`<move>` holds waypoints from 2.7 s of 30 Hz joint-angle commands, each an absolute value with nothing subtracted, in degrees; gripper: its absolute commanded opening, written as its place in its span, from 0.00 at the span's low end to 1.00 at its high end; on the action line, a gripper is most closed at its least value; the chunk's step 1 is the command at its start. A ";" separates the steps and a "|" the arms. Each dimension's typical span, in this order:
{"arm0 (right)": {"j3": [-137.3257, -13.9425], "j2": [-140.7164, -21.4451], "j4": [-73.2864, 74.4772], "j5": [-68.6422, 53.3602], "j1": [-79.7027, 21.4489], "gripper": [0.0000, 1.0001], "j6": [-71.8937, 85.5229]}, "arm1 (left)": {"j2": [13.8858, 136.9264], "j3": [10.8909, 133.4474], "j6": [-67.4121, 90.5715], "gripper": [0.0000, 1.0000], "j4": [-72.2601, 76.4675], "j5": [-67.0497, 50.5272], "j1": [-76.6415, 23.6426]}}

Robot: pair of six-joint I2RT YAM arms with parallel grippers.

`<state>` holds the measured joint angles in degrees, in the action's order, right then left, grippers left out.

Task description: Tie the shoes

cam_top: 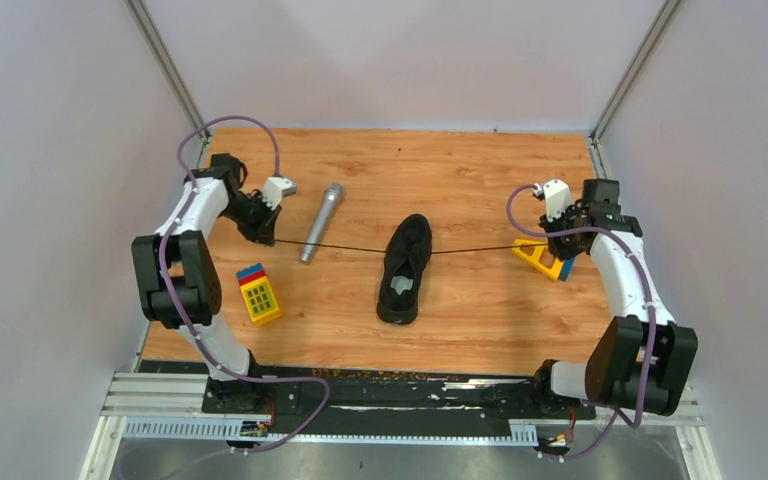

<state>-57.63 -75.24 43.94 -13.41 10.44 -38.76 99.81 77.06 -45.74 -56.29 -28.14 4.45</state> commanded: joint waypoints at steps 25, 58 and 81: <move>-63.31 -82.51 44.60 -14.87 18.43 0.00 -31.46 | 104.96 81.42 -40.97 0.00 -49.28 -12.92 12.32; -75.81 -103.56 44.37 -47.41 -19.06 0.57 -56.67 | 111.50 89.52 -62.39 0.74 -50.92 -54.94 -24.40; -74.67 -102.44 44.57 -38.84 -22.16 0.00 -49.17 | 110.16 85.00 -56.47 0.01 -46.68 -40.44 -27.01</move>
